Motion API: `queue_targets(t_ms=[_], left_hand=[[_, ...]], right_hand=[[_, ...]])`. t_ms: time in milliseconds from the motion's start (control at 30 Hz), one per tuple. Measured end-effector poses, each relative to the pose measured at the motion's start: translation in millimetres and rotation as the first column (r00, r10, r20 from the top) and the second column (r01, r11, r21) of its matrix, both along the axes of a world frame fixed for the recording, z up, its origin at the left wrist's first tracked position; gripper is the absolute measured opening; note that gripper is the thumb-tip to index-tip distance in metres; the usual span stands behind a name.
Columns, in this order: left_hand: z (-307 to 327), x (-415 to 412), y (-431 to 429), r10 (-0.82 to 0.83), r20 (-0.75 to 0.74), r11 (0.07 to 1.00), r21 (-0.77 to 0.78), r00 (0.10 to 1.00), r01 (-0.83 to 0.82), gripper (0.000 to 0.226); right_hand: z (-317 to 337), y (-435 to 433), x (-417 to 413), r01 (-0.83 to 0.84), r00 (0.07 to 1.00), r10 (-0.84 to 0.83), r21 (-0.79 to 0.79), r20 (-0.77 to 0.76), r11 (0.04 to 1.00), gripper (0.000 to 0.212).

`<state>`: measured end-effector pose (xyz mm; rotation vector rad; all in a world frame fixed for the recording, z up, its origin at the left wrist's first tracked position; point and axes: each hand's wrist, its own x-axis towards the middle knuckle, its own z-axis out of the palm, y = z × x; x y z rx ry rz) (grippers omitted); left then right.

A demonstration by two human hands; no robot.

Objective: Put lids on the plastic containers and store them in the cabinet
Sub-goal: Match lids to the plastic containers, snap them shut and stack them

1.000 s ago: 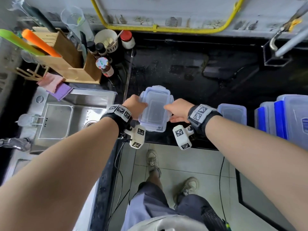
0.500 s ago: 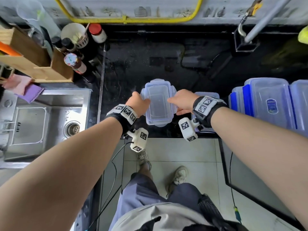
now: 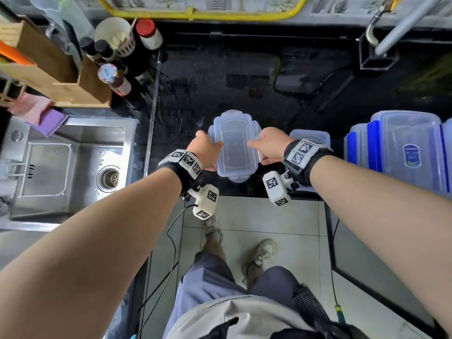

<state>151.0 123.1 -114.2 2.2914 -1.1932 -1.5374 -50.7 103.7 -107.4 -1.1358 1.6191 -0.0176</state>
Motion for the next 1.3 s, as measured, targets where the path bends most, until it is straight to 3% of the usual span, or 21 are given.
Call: queue_targets(t_ms=[200, 633, 933, 1133, 1300], left_hand=[[-3.2, 2.0, -3.1, 0.042, -0.067, 0.999, 0.034, 0.997, -0.04, 0.033], [-8.9, 11.5, -3.6, -0.028, -0.096, 0.997, 0.067, 0.995, 0.035, 0.036], [-6.4, 7.4, -4.3, -0.115, -0.033, 0.991, 0.067, 0.993, 0.117, 0.035], [-10.2, 6.7, -3.9, -0.112, -0.027, 0.992, 0.057, 0.993, 0.113, 0.028], [-8.7, 4.1, -4.0, -0.098, -0.018, 0.992, 0.081, 0.995, 0.099, 0.043]], right_hand=[[2.6, -3.7, 1.2, -0.023, 1.0, 0.023, 0.02, -0.01, 1.0, 0.031], [2.6, -4.6, 4.7, 0.022, 1.0, -0.022, 0.103, -0.006, 0.994, 0.032], [-2.3, -5.0, 1.9, 0.025, 1.0, -0.026, 0.165, 0.004, 0.986, 0.034], [-3.1, -4.6, -0.7, 0.051, 0.998, -0.059, 0.19, 0.035, 0.981, 0.028], [0.5, -3.5, -0.8, 0.032, 0.999, -0.032, 0.176, -0.003, 0.984, 0.013]])
